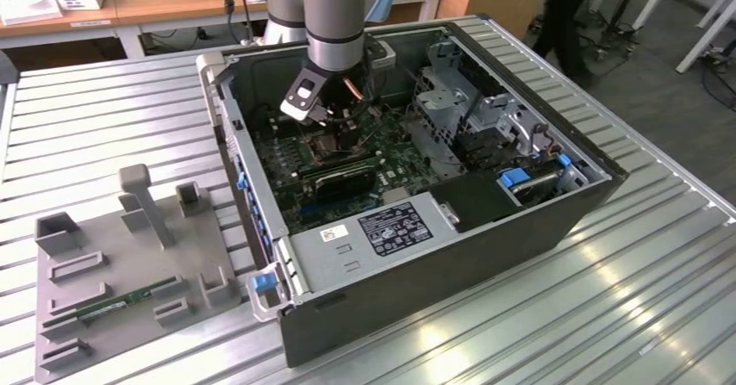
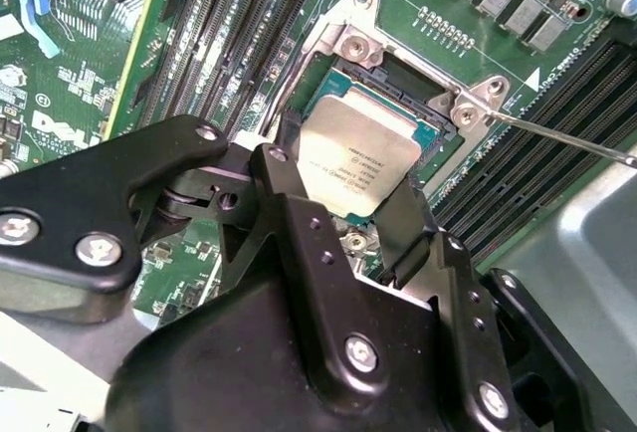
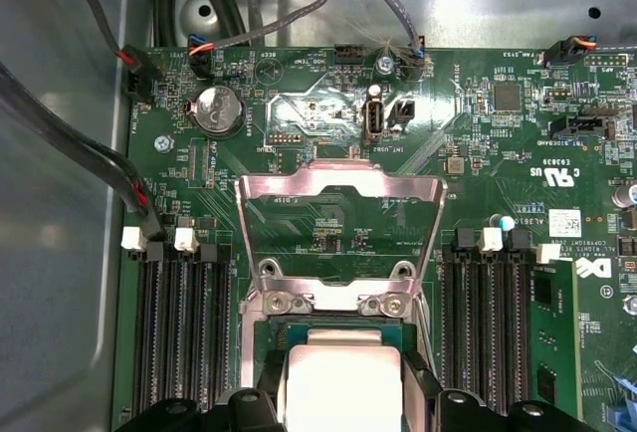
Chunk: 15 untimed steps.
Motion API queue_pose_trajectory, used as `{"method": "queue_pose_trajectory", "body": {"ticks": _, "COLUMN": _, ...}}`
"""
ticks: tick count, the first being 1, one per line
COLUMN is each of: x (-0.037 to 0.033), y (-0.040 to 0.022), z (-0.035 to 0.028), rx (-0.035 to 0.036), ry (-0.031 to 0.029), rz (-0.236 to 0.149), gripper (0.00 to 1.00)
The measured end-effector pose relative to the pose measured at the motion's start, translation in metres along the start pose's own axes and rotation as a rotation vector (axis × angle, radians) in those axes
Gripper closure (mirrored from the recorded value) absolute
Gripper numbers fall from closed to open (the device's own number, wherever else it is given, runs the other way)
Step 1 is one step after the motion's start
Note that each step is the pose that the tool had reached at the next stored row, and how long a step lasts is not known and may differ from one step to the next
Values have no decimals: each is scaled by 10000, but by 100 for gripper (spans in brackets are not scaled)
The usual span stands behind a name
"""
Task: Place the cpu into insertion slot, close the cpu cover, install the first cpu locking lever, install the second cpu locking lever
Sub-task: 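Place the cpu into insertion slot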
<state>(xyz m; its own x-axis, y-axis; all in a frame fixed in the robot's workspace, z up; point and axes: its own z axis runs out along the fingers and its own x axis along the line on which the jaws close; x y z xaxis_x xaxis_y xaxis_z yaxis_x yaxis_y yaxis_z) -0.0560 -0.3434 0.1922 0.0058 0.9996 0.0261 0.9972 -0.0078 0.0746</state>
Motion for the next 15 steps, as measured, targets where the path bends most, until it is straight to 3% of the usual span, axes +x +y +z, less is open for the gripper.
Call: {"method": "queue_pose_trajectory", "body": {"ticks": 15, "x": 10, "y": -6, "z": 1, "rx": -1, "ry": -3, "rz": 47, "gripper": 46}}
